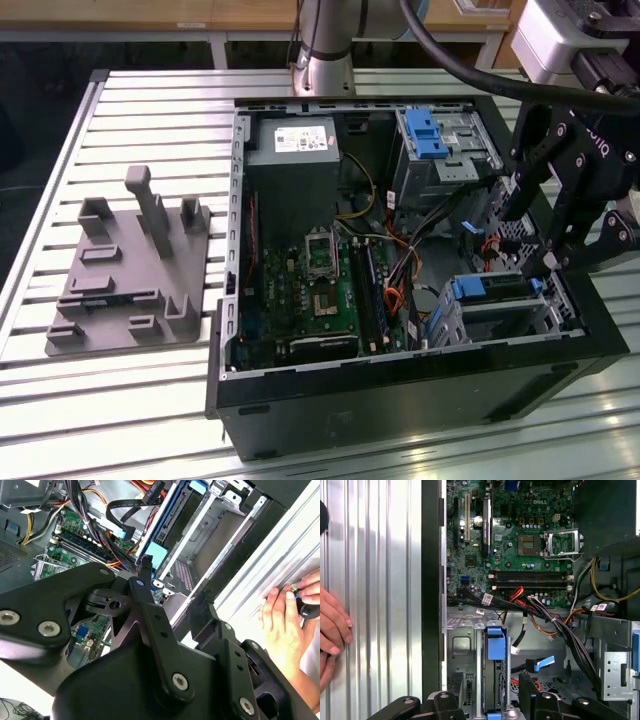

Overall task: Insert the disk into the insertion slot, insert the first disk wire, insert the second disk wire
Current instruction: 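Insert the first disk wire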

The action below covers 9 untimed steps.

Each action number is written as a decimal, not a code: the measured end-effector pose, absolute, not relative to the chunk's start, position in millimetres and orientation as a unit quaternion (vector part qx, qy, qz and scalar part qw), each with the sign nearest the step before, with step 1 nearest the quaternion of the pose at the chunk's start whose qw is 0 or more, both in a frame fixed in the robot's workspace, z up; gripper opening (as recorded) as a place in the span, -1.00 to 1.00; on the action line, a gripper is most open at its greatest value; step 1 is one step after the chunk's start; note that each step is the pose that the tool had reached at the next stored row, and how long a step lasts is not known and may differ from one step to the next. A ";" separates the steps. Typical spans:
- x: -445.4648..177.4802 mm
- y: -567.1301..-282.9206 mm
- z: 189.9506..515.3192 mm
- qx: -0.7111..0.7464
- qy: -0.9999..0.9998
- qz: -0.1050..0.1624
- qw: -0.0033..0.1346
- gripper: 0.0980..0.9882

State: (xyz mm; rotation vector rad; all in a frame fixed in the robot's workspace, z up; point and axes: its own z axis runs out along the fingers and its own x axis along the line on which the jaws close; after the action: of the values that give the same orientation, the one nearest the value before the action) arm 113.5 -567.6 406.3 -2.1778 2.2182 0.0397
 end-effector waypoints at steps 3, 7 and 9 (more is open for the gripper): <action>113.5 -567.1 406.3 -0.700 0.713 0.012 0.016 0.03; 113.5 -557.0 406.0 -0.701 0.714 0.001 0.005 0.03; 113.8 -551.0 405.7 -0.701 0.714 -0.002 0.002 0.03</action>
State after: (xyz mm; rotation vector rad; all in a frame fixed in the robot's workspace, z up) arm 113.8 -551.0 405.7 -2.1984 2.2389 -0.0061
